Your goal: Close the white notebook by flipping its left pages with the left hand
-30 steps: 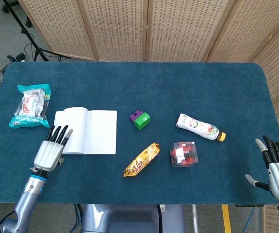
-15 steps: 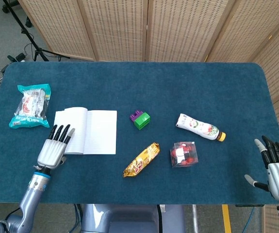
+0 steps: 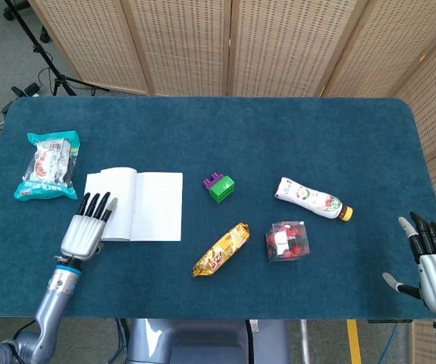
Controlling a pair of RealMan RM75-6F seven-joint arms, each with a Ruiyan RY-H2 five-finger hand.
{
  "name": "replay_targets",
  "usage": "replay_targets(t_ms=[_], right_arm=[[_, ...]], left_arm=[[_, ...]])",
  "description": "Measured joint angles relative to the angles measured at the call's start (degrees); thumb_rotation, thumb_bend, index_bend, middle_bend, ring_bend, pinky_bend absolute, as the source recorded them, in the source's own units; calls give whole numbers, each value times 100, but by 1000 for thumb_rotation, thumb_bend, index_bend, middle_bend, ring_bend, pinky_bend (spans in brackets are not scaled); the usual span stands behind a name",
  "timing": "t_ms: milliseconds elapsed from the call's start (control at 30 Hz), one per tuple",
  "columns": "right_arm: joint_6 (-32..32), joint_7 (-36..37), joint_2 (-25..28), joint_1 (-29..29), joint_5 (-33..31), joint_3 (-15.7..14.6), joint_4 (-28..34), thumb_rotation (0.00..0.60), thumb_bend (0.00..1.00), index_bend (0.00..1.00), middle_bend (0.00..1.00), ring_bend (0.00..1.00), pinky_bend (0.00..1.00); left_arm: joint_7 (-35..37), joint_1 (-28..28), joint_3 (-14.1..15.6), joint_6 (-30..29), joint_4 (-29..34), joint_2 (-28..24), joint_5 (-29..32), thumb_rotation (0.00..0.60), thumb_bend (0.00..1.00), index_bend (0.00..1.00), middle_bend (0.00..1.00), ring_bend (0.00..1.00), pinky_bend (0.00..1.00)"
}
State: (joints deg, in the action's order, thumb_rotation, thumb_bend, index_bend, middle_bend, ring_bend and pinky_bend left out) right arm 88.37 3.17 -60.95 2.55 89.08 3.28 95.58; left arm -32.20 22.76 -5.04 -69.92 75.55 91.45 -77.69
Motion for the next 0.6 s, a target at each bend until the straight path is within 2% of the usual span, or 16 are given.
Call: replay_targets(t_ms=[233, 433, 600], right_arm=[[-25, -11, -4, 7, 9, -11, 10, 600, 1, 5, 0, 0, 0], [-34, 3, -3, 10, 4, -11, 10, 600, 1, 5, 0, 0, 0], [-43, 36, 5, 13, 14, -16, 14, 600, 2, 5, 0, 0, 0]], left_arm=[[32, 4, 6, -20, -152, 87, 40, 600, 142, 0, 0, 0, 0], [68, 15, 15, -57, -259, 135, 19, 600, 318, 0, 0, 0, 0], [131, 24, 63, -150, -297, 170, -129, 600, 359, 0, 0, 0, 0]])
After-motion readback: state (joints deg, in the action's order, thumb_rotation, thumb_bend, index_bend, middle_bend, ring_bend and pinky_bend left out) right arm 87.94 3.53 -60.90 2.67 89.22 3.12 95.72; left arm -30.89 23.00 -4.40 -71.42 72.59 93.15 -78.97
